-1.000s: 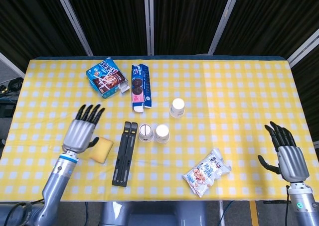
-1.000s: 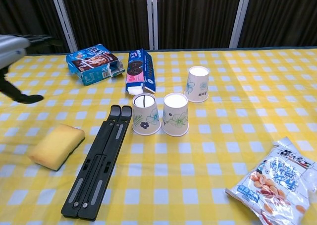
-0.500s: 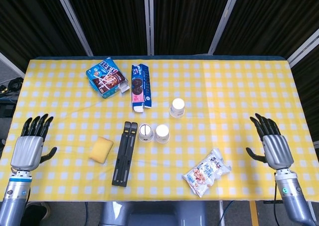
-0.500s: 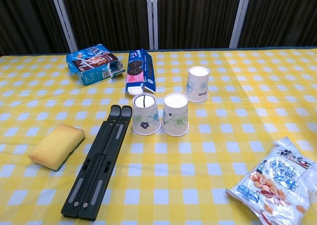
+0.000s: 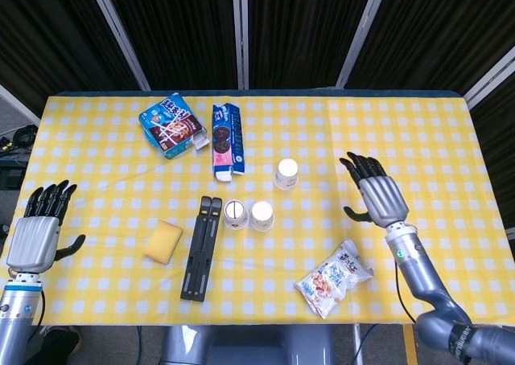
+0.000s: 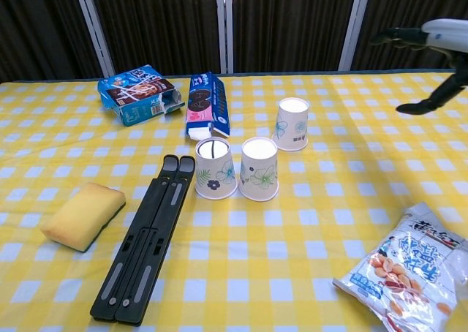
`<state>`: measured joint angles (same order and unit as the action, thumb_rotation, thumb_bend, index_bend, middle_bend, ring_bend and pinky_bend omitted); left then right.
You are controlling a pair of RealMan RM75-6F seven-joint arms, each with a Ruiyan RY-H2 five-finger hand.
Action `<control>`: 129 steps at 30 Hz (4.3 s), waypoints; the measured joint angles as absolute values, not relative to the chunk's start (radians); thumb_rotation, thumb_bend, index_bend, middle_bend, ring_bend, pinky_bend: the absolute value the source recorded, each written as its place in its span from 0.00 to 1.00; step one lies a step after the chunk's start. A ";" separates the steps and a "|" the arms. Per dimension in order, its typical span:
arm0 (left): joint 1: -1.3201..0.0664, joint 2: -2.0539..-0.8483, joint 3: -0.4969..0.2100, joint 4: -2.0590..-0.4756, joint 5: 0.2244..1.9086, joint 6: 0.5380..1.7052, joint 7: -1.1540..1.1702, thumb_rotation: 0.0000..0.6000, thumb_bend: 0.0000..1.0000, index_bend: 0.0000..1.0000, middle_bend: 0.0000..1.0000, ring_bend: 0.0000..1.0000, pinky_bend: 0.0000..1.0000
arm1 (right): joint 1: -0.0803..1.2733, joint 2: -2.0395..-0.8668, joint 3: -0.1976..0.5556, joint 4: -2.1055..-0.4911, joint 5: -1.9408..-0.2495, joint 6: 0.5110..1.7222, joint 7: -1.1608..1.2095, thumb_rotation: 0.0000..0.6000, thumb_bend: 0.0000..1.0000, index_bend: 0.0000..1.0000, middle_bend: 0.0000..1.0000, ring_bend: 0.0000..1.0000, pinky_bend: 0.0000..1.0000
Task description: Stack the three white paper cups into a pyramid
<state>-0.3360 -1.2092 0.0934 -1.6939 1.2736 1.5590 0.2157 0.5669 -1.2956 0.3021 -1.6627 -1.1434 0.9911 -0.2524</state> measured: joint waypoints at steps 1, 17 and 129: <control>-0.334 -1.207 0.089 -1.693 1.274 1.552 0.211 1.00 0.26 0.00 0.00 0.00 0.00 | 0.585 -1.312 0.309 -1.656 -1.122 0.982 -0.268 1.00 0.17 0.04 0.00 0.00 0.00; -0.325 -1.188 0.017 -1.646 1.257 1.417 0.112 1.00 0.26 0.00 0.00 0.00 0.00 | 0.835 -1.568 0.366 -1.348 -0.886 0.833 -0.369 1.00 0.29 0.08 0.00 0.00 0.00; -0.270 -1.147 -0.085 -1.630 1.344 1.277 -0.035 1.00 0.26 0.00 0.00 0.00 0.00 | 1.046 -1.635 0.284 -1.698 -0.760 1.109 -0.718 1.00 0.42 0.34 0.00 0.00 0.00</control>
